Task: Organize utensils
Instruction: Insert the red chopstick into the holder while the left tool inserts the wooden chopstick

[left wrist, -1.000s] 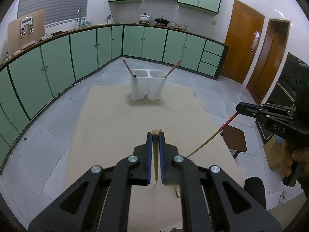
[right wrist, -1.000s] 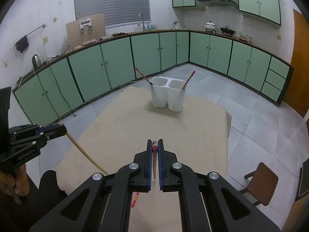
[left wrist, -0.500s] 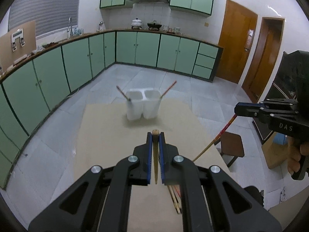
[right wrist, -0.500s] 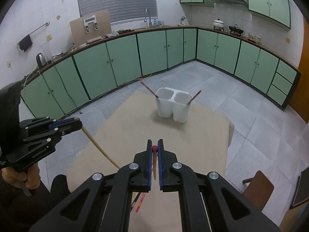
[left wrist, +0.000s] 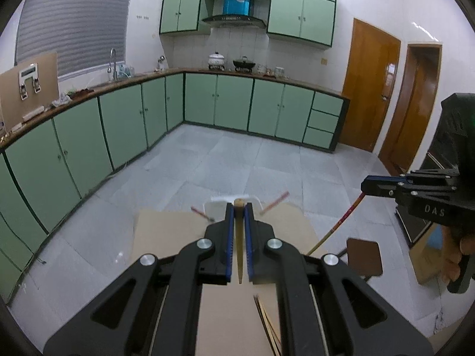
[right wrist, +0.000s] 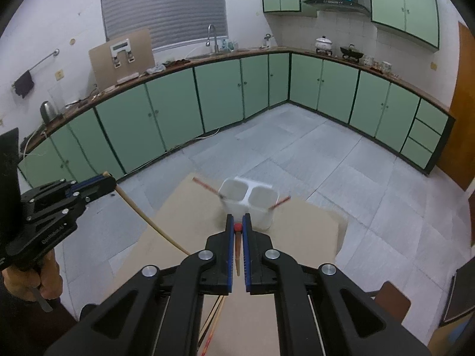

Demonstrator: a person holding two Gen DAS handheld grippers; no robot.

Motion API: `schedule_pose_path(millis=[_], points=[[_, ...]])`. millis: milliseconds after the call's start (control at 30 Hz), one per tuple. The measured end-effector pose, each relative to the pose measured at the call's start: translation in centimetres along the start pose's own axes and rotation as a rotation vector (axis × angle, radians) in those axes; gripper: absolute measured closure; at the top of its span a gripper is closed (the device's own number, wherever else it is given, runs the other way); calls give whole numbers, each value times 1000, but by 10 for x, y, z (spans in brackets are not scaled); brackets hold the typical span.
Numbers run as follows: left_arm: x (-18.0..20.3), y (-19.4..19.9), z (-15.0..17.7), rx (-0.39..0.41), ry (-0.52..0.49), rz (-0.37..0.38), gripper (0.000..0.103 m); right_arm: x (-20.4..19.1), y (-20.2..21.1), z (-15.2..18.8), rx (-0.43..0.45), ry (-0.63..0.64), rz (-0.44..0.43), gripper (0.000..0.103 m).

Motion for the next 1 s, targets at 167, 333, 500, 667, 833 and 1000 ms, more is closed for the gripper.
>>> schedule_pose_path(millis=[167,333,500,667,833,1000], points=[[-1,-19,-30,29,2,-28,97,7,-15,-36,22,-11,21,97],[-6,-48,-57,53,17,-49,97,17,-37,-68,43,-15,52,97],[-11,-81,-77,72,39,-52,97,30,-65,-94,61,-54,58,98],[-19,-127,-77,52,38,-71,97,50,-107,-106,62,-100,58,97],[-38,-176,-63,17,68,-85,97,67,-158,-101,22,-131,63,97],[-56,-215,-41,-35,91,-84,97,82,-205,-81,-36,-158,52,97]])
Point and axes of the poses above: each gripper's, at about its wrist camera, not at the fingertips, and y roughly against the way its jaws point, x to its right, z to its underside, the point moved 1 cm from there along -y, roughly the way its jaws point, and after that the axes turned 2 degrees about -y, right-handed, at the moved point
